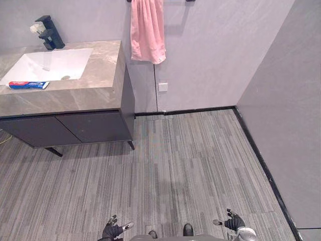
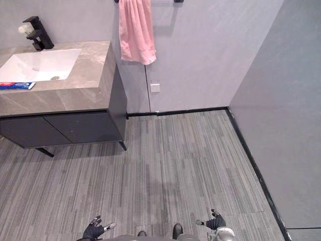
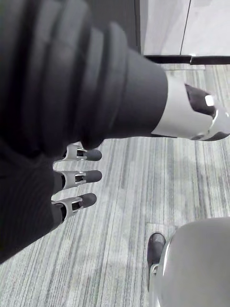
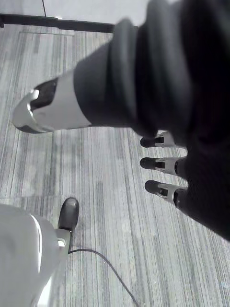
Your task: Organize washtable
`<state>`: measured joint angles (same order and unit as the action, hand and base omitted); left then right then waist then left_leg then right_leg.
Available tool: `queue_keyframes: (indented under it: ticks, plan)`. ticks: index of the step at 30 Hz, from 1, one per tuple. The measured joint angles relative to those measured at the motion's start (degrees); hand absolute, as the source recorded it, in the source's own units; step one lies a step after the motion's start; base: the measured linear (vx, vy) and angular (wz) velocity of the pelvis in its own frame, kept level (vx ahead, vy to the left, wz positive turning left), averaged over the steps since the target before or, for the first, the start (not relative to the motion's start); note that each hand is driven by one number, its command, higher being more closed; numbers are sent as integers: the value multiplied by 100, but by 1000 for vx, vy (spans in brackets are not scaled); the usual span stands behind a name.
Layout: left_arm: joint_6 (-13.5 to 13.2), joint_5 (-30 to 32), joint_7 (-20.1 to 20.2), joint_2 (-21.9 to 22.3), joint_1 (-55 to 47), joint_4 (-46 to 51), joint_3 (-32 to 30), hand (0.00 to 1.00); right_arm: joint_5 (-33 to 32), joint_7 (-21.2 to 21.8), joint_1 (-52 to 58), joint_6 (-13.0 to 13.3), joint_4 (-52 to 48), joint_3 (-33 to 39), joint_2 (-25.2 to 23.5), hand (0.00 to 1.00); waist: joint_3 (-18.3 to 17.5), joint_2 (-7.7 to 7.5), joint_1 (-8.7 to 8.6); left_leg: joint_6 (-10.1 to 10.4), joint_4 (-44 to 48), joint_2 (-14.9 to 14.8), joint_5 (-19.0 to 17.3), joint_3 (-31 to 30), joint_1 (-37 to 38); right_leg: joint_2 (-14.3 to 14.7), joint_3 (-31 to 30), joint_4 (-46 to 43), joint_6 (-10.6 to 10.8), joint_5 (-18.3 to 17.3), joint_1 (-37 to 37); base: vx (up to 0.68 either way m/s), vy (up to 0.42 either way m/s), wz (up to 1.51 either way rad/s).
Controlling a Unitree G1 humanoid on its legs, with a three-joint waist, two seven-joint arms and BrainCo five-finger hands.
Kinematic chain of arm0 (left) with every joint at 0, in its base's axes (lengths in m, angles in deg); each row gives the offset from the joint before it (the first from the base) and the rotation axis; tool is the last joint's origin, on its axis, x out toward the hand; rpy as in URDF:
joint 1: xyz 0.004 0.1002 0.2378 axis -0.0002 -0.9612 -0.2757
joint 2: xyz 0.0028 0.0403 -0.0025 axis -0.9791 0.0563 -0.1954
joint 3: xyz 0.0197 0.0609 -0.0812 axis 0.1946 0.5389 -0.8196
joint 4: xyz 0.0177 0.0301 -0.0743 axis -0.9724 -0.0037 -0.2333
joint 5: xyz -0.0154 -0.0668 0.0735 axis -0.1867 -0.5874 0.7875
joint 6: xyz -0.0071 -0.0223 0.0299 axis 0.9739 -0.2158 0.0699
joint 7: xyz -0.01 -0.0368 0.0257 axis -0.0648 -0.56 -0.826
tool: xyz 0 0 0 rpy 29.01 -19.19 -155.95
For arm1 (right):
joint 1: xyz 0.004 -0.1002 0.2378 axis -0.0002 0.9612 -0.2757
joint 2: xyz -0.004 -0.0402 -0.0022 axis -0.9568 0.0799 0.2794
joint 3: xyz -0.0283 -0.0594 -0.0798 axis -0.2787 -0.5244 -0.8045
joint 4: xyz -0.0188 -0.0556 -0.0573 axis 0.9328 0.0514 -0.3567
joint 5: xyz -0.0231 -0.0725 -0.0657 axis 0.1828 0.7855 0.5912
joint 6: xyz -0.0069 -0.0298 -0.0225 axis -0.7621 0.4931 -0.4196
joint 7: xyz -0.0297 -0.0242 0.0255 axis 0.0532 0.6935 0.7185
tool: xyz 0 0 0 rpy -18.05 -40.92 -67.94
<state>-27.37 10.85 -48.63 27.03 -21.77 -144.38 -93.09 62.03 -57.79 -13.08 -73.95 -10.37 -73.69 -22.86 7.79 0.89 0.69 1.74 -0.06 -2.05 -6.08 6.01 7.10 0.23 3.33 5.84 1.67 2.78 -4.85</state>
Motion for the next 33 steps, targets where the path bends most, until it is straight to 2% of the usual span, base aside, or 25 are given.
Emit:
queue_keyframes:
  ticks: [7,12,14,16,17,18,20,22,24,25,27,28,30,32,33]
  plan:
    - [1,-2,2,-45,5,-2,2,0,-115,1,-27,-45,-4,99,-27,0,-26,-71,15,-47,27,9,-39,204,-34,0,-189,-16,4,2,78,29,11,-15]
    - [0,-4,2,-43,56,0,43,0,-159,0,-42,-75,-3,100,-40,0,-26,-71,10,-124,400,-2,-346,356,-192,-3,-367,-67,79,-29,201,-3,20,-21]
    - [0,-11,2,-37,114,7,102,0,-163,-3,-100,-82,-3,115,-39,0,-20,-24,7,-165,649,-35,-543,413,-356,9,-428,-469,129,-230,438,-4,43,-27]
    - [1,-65,-2,-50,136,94,249,0,-165,-4,-144,-91,-3,117,-76,0,15,20,7,-242,959,-55,-776,561,-430,-4,-479,-1702,246,-729,1014,17,65,-28]
    - [1,-89,-2,-49,140,103,268,0,-165,-4,-148,-92,-4,117,-93,0,25,37,5,-260,1034,-59,-823,584,-421,-17,-453,-2052,291,-824,1145,13,72,-21]
    - [1,-126,-3,-48,159,107,281,0,-167,-5,-180,-94,-6,108,-140,0,54,69,5,-303,1131,-80,-898,669,-373,-50,-317,-2785,375,-913,1440,15,87,-21]
    - [2,-176,-14,-84,171,147,314,0,-220,-2,-213,-90,-19,91,-196,0,120,62,-30,-374,1080,-49,-990,747,-148,-276,152,-3858,328,-1118,1877,38,93,-14]
    - [5,-184,-19,-106,213,152,308,0,-243,-5,-224,-92,-10,49,-223,0,157,-10,-56,-352,1017,19,-1088,772,22,-507,523,-4032,308,-1359,2032,107,56,-8]
    - [5,-227,-22,-112,243,153,309,0,-281,-4,-234,-90,-11,37,-227,0,160,-23,-86,-272,986,-46,-1141,768,96,-505,777,-3599,319,-1376,2140,181,6,-2]
    - [5,-242,-22,-110,256,154,314,0,-281,-4,-236,-89,-11,38,-227,0,158,-16,-139,-202,980,-85,-1159,756,111,-410,758,-3169,272,-1301,2215,272,-56,15]
    - [5,-249,-21,-110,253,152,337,0,-296,-6,-172,-81,-4,46,-244,0,148,-51,-241,-52,966,-85,-1227,642,187,-356,765,-2810,5,-916,2209,329,-108,29]
    - [2,-280,-28,-48,221,144,320,0,-337,3,-147,-75,-7,62,-201,0,111,21,-304,43,942,-216,-1258,511,289,-299,840,-2897,-169,-884,2158,401,-158,29]
    - [-1,-299,-17,48,293,158,328,0,-336,-1,-116,-77,-9,81,-177,0,85,102,-296,280,1155,-361,-1125,355,177,-202,948,-2805,-302,-1042,2036,467,-212,19]
    - [1,-299,-15,150,384,182,319,0,-340,-5,-112,-76,-3,82,-182,0,101,132,-286,452,2084,-469,-1019,110,-251,-120,1058,-2502,-386,-1095,1772,470,-245,22]
    - [2,-300,-7,212,378,239,303,0,-358,-11,-77,-76,-5,86,-199,0,146,123,-272,657,3173,-625,-889,-18,-631,-37,1089,-2238,-440,-1126,1391,415,-167,17]
